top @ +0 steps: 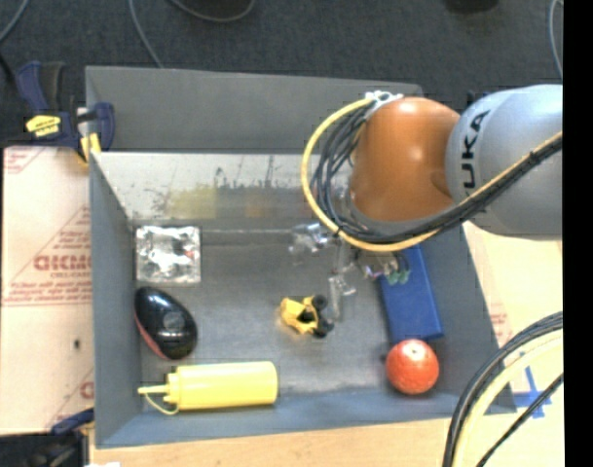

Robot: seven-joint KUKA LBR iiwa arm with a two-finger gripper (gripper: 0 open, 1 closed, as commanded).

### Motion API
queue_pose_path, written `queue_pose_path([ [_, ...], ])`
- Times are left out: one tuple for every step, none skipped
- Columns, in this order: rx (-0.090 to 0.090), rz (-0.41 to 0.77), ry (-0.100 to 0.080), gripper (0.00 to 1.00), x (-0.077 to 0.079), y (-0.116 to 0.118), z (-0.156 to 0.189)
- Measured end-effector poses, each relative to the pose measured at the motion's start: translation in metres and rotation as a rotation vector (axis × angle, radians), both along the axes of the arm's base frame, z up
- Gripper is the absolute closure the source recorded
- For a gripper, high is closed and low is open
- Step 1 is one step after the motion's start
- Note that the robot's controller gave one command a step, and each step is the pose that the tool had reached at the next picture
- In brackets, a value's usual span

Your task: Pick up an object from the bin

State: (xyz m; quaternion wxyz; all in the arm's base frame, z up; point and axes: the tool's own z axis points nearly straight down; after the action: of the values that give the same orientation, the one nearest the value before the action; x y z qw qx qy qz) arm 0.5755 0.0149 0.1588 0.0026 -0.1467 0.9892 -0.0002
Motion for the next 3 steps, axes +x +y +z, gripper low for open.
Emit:
queue_pose_path([
  [0.002, -0.234, -0.004, 0.00, -0.011, -0.011, -0.035],
  [0.001, -0.160, -0.002, 0.00, -0.010, -0.023, -0.090],
  [0.003, -0.396, -0.006, 1.00, -0.010, -0.015, -0.087],
])
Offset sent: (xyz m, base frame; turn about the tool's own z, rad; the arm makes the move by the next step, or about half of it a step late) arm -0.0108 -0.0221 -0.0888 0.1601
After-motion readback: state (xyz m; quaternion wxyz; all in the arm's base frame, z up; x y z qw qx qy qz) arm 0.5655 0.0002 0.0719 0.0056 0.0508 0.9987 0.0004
